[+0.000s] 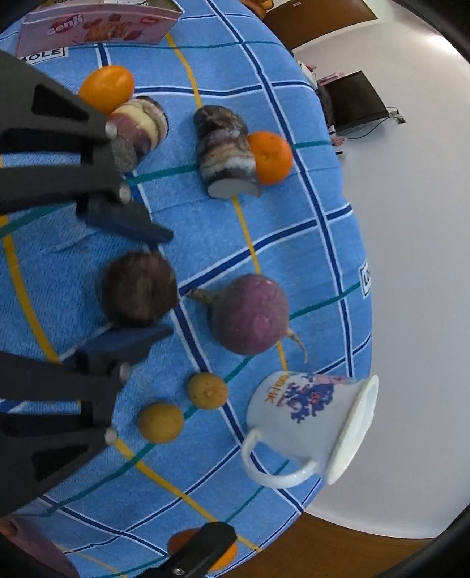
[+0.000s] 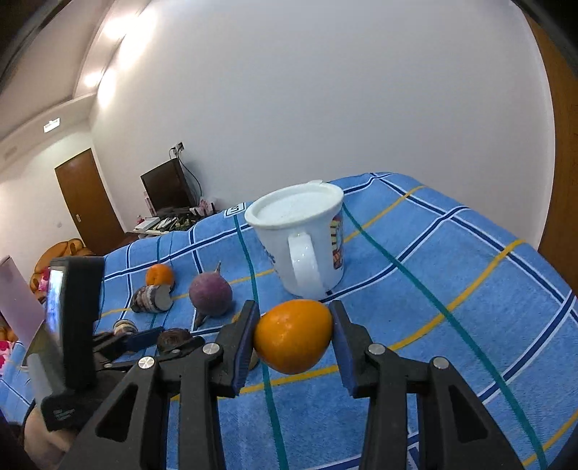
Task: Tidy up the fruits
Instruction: 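Grasp the dark brown round fruit with the left tool while the right tool grasps an orange, then carry the dark fruit with the left tool while the right tool carries the orange to the tin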
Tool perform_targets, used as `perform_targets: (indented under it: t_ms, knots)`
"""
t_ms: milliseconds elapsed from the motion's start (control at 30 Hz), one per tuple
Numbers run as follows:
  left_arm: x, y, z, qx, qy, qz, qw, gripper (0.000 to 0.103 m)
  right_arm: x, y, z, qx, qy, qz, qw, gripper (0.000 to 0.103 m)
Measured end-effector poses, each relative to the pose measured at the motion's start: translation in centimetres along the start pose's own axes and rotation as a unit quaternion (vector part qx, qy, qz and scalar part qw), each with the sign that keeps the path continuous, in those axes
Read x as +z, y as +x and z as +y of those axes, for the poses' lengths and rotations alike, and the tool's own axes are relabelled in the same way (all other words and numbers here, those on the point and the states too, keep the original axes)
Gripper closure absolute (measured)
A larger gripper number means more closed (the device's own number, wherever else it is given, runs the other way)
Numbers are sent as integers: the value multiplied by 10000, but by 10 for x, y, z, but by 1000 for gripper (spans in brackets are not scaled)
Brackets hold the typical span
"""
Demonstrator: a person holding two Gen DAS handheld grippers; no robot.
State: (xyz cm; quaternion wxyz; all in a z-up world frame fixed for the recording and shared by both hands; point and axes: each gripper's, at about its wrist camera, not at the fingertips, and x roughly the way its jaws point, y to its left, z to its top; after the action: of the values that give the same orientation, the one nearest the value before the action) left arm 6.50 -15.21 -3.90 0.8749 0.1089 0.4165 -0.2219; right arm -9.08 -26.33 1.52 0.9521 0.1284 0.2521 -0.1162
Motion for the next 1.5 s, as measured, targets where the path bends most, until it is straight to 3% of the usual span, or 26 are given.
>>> perform_targets:
  t_ms: [133,400,733,1133,1500]
  knots:
    - [-1,-4,6,-30,-144,-47,9999,63,-3,1,4,-73,-118,32,9999,61]
    - [-19,-39,26,363,-324,-653,9967,63,-8,-5,20,-139,-489,-120,9986,61]
    - [-47,-81,61,818,-292,-1074,9904,63,-14,-12,46,-302,-998,-319,9940,61]
    - [-67,-107,106,1219,-323,-1393,9822,63,-24,-4,91,121,-1014,264,9944,61]
    - [-77,-127,176,1743,-671,-1621,9689,63,-22,-4,183,778,-1288,119,9885,61]
